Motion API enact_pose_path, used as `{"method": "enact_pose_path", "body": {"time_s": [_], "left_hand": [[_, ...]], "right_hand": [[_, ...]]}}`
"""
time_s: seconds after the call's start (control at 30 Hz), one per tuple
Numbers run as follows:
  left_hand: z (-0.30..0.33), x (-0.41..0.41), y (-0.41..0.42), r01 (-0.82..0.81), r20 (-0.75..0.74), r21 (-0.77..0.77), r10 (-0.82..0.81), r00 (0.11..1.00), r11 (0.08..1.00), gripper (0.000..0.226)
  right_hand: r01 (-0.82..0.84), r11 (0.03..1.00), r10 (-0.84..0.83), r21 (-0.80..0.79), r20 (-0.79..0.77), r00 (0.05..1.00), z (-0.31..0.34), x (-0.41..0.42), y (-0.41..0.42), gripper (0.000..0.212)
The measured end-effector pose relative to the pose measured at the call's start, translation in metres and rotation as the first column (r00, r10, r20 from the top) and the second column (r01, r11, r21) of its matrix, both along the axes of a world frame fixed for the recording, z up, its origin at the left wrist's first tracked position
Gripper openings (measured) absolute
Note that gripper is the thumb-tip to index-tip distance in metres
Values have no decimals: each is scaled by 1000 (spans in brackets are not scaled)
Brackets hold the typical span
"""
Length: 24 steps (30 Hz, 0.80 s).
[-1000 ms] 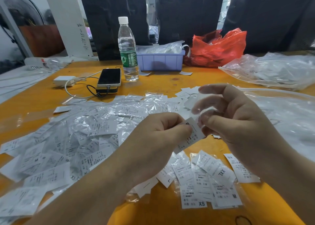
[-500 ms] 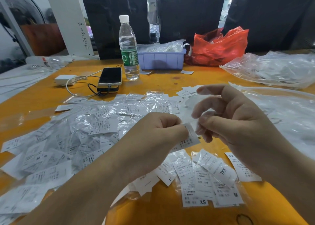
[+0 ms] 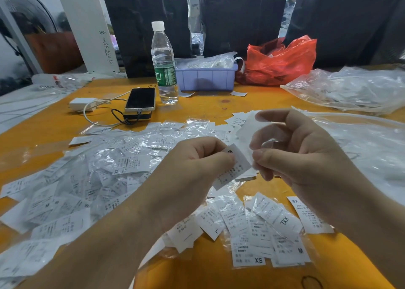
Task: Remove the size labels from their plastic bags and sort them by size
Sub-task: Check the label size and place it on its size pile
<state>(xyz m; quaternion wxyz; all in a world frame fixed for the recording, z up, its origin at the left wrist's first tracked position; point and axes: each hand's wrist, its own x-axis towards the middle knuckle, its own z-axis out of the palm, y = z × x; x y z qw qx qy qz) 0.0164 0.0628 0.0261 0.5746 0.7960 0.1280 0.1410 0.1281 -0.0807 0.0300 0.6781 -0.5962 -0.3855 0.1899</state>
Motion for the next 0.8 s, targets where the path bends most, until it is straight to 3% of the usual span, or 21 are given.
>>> {"method": "enact_pose_path", "body": {"time_s": [0.1, 0.23, 0.4, 0.63, 0.8], "left_hand": [[-2, 0, 1, 1, 15, 6, -1, 1000, 1000, 21], [-3, 1, 1, -5, 45, -50, 7, 999, 999, 16], [-5, 0, -1, 13, 71, 41, -16, 997, 999, 18], [0, 2, -2, 31, 7, -44, -31, 999, 999, 31], [-1, 1, 3, -32, 63, -2, 32, 997, 999, 14]], "right_hand": [[-112, 991, 127, 72, -274, 953, 2, 1, 1, 62], [-140, 987, 160, 78, -426, 890, 3, 5, 2, 38], [-119, 992, 128, 48, -416, 900, 1, 5, 2, 25], [-89, 995, 95, 32, -369, 925, -2, 3, 3, 30], [-119, 992, 129, 49, -368, 921, -3, 4, 2, 36]]}}
